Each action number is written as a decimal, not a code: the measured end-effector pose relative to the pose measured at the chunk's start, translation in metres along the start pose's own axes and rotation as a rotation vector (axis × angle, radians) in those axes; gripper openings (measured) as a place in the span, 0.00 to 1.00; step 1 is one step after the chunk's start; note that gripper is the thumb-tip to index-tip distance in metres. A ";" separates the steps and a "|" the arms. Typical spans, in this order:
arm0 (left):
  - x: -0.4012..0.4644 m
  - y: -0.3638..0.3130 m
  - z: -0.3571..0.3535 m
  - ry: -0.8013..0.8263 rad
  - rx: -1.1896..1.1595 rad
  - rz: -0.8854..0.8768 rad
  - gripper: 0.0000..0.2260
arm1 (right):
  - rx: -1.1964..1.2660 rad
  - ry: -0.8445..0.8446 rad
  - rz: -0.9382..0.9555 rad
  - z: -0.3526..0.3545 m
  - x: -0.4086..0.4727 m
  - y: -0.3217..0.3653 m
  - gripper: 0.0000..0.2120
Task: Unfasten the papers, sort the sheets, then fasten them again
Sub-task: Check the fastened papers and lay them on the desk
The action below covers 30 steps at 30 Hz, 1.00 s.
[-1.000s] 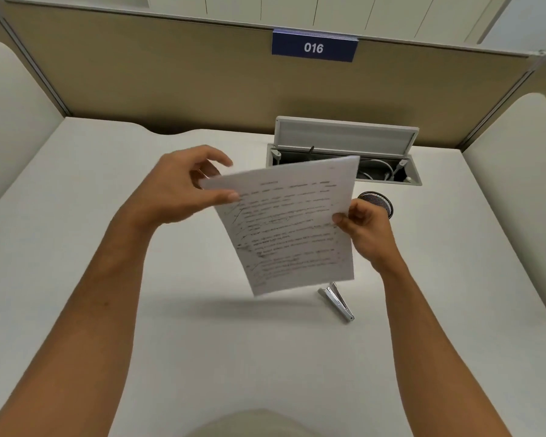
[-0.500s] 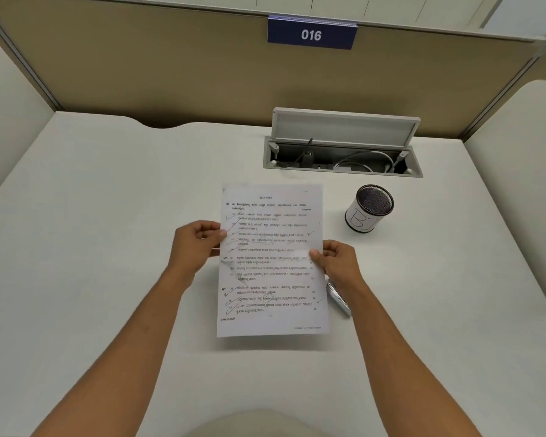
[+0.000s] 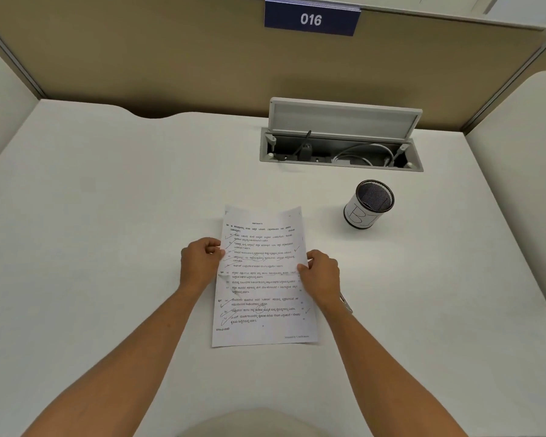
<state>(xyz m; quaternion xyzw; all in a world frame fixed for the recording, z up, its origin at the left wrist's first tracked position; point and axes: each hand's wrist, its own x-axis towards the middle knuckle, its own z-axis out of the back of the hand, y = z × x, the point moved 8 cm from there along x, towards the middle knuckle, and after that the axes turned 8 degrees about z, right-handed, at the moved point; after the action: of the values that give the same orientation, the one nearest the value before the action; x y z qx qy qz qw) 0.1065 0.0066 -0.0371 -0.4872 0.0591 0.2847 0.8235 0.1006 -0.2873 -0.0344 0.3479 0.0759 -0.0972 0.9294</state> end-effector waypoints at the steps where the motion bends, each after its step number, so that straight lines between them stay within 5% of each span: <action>1: 0.000 0.000 -0.001 -0.006 0.031 -0.014 0.10 | -0.069 0.007 0.017 -0.002 -0.001 0.002 0.10; 9: 0.000 0.004 -0.003 -0.050 0.225 -0.110 0.11 | -0.400 -0.078 0.239 -0.009 -0.010 0.016 0.16; 20: -0.021 -0.007 -0.008 -0.131 0.319 -0.351 0.11 | -0.355 -0.252 0.443 0.006 -0.016 0.023 0.18; 30: -0.041 0.016 -0.038 0.026 0.726 -0.454 0.38 | -0.595 0.033 0.411 -0.021 -0.007 -0.001 0.38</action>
<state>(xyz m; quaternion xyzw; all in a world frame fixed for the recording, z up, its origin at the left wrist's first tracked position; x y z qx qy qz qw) 0.0708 -0.0363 -0.0536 -0.1697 0.0573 0.0507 0.9825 0.0917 -0.2734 -0.0490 0.0715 0.0441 0.1237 0.9888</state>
